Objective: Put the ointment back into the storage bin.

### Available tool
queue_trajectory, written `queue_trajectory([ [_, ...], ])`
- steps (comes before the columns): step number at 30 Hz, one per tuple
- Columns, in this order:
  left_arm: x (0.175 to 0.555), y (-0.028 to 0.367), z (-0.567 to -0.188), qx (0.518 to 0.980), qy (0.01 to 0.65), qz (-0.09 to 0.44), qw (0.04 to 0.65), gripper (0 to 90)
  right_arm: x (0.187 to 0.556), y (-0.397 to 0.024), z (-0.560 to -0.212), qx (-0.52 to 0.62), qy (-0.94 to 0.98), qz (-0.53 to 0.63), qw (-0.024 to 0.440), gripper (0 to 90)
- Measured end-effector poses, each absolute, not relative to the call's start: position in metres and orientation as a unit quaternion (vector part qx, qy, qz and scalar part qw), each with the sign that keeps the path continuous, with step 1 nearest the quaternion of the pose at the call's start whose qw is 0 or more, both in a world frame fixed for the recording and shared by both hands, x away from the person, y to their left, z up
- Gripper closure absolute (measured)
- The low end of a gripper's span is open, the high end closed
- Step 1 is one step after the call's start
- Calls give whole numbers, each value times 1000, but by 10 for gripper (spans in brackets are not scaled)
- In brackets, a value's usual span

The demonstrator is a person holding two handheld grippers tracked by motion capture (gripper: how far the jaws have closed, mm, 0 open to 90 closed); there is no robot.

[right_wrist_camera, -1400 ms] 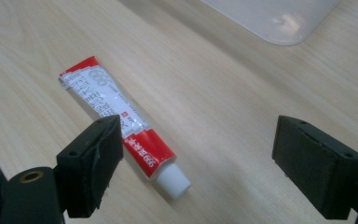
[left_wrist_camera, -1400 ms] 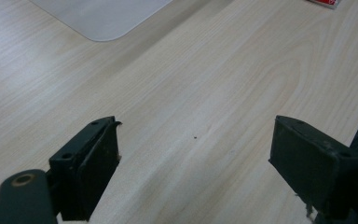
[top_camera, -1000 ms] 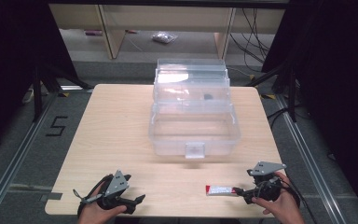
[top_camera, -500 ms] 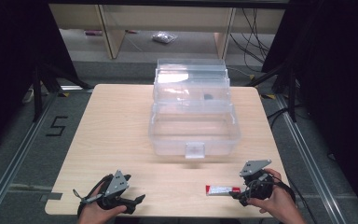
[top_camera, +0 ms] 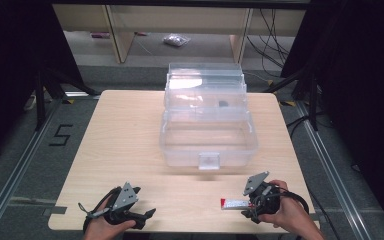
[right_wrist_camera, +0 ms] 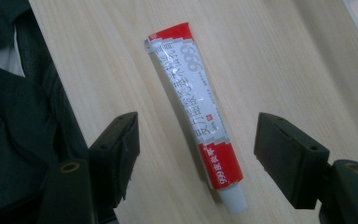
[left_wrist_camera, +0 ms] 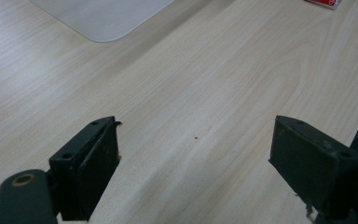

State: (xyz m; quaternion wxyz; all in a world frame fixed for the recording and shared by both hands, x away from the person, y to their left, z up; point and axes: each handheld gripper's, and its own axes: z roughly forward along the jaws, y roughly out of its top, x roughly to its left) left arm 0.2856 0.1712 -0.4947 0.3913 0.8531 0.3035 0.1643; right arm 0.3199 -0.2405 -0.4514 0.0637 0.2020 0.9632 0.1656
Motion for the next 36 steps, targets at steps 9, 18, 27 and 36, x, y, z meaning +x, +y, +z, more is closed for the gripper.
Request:
queue_trajectory([
  [9, 286, 172, -495, 854, 302, 166, 389, 151, 328, -228, -456, 162, 978, 114, 58, 479],
  [18, 286, 172, -495, 855, 302, 165, 389, 151, 336, -222, -465, 151, 984, 77, 58, 577],
  [27, 286, 171, -495, 851, 304, 161, 396, 151, 340, -221, -468, 134, 988, 65, 50, 634],
  [36, 285, 171, -495, 851, 307, 158, 396, 151, 343, -218, -473, 123, 990, 53, 44, 675],
])
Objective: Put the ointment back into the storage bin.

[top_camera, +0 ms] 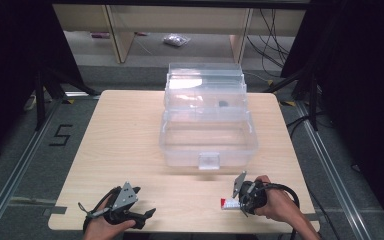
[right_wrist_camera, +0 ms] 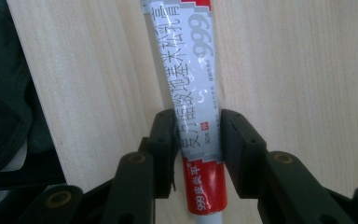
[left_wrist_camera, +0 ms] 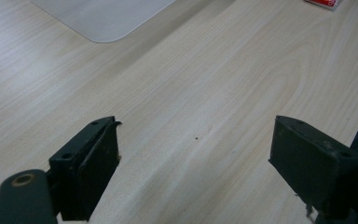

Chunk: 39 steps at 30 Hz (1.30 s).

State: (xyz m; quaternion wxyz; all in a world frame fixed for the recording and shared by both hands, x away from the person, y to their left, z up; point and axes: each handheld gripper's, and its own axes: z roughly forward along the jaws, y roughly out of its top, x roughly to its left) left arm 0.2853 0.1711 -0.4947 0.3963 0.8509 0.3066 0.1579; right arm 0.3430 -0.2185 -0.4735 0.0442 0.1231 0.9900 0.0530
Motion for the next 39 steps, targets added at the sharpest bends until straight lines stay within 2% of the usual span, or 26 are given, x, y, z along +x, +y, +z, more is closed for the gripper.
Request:
queue_trajectory([
  [5, 287, 172, -495, 854, 301, 167, 390, 151, 342, -217, -473, 116, 991, 47, 45, 701],
  [7, 285, 171, -495, 852, 305, 157, 396, 151, 340, -215, -472, 132, 990, 38, 32, 703],
  [9, 286, 171, -495, 852, 307, 164, 392, 151, 342, -216, -473, 99, 993, 49, 46, 705],
  [13, 286, 172, -495, 853, 306, 165, 390, 151, 338, -214, -469, 118, 991, 49, 44, 708],
  [25, 286, 172, -495, 851, 306, 165, 393, 151, 342, -213, -440, 104, 990, 70, 58, 708],
  [39, 287, 171, -497, 847, 310, 160, 402, 151, 366, -210, -386, 104, 988, 91, 66, 708],
])
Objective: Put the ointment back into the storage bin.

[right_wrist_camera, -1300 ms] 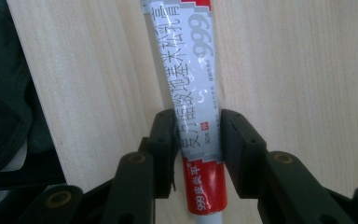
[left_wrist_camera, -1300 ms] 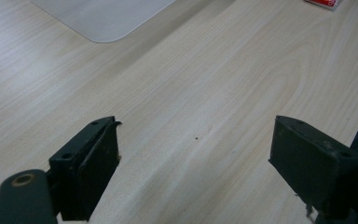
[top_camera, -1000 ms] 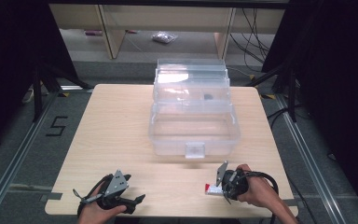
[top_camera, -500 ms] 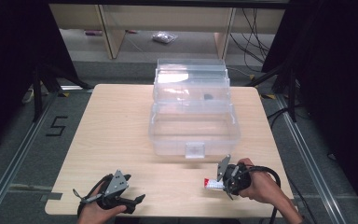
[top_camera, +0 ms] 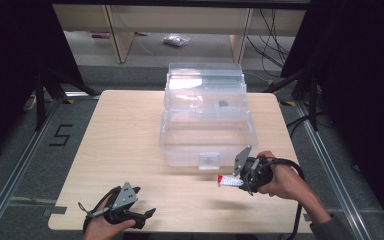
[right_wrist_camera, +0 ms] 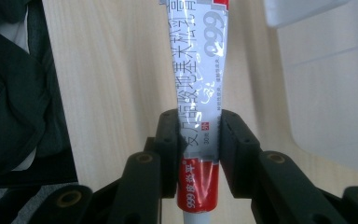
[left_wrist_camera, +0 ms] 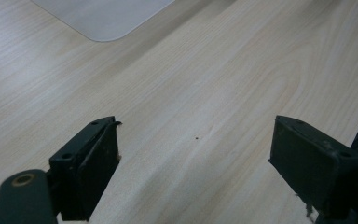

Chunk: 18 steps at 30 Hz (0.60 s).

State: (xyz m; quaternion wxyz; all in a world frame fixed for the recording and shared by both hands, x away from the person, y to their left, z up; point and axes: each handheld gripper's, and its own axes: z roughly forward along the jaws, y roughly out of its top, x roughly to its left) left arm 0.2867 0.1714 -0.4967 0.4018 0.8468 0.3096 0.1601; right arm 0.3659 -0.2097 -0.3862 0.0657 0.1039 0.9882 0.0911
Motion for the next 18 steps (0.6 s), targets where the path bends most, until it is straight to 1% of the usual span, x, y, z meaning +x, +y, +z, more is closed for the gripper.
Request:
queue_trajectory([
  [2, 286, 171, -497, 846, 310, 157, 404, 151, 375, -208, -377, 85, 989, 99, 70, 708],
  [4, 286, 171, -497, 846, 310, 157, 404, 151, 376, -206, -370, 109, 987, 93, 68, 708],
  [5, 286, 171, -496, 847, 311, 157, 401, 151, 381, -206, -366, 98, 988, 93, 72, 708],
  [8, 286, 172, -496, 849, 310, 161, 398, 151, 388, -206, -362, 88, 989, 94, 75, 708],
  [10, 286, 172, -496, 848, 309, 160, 399, 151, 391, -205, -359, 106, 987, 94, 74, 708],
  [11, 287, 171, -497, 848, 308, 162, 399, 151, 400, -205, -355, 84, 989, 100, 76, 709],
  [14, 286, 171, -496, 849, 308, 156, 400, 151, 403, -204, -352, 105, 987, 94, 75, 708],
  [15, 286, 171, -497, 846, 312, 157, 403, 151, 407, -204, -351, 80, 990, 93, 75, 709],
  [18, 286, 171, -497, 847, 311, 156, 402, 151, 413, -204, -347, 77, 990, 90, 76, 709],
])
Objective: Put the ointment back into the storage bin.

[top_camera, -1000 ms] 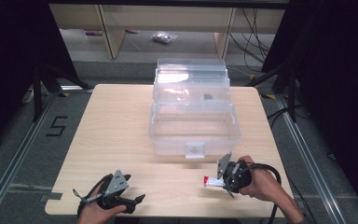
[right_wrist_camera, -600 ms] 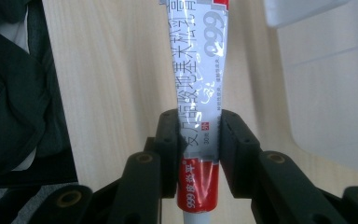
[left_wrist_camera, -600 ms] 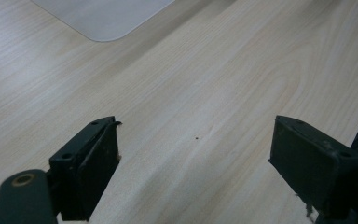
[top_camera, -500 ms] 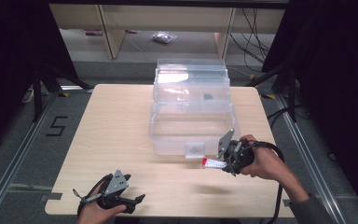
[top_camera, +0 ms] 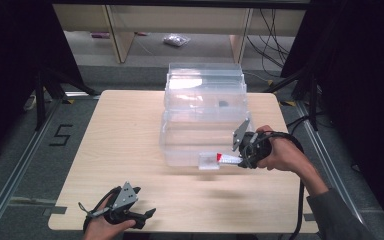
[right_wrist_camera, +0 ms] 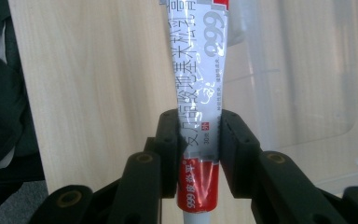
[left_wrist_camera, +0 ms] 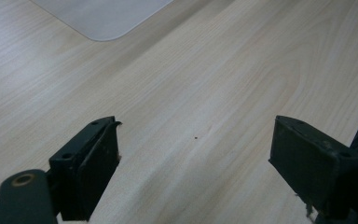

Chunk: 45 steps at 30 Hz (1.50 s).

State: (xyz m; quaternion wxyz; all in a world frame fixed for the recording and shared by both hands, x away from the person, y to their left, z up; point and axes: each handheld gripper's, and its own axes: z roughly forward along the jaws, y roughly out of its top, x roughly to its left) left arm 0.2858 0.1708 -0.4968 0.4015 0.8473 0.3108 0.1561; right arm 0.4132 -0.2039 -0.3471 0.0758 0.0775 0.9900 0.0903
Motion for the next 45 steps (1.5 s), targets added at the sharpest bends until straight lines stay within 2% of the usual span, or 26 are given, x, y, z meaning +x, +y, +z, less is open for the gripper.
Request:
queue_trajectory([
  [14, 287, 171, -498, 842, 316, 153, 409, 151, 461, -205, -342, 81, 989, 97, 78, 709],
  [26, 288, 172, -498, 845, 311, 154, 408, 151, 491, -207, -361, 94, 989, 92, 70, 708],
  [29, 287, 172, -497, 846, 312, 155, 403, 151, 492, -206, -364, 107, 987, 97, 65, 708],
  [30, 287, 172, -497, 847, 312, 155, 402, 151, 498, -207, -365, 72, 990, 94, 71, 709],
  [45, 286, 172, -496, 846, 312, 153, 405, 151, 504, -204, -379, 102, 989, 92, 56, 708],
])
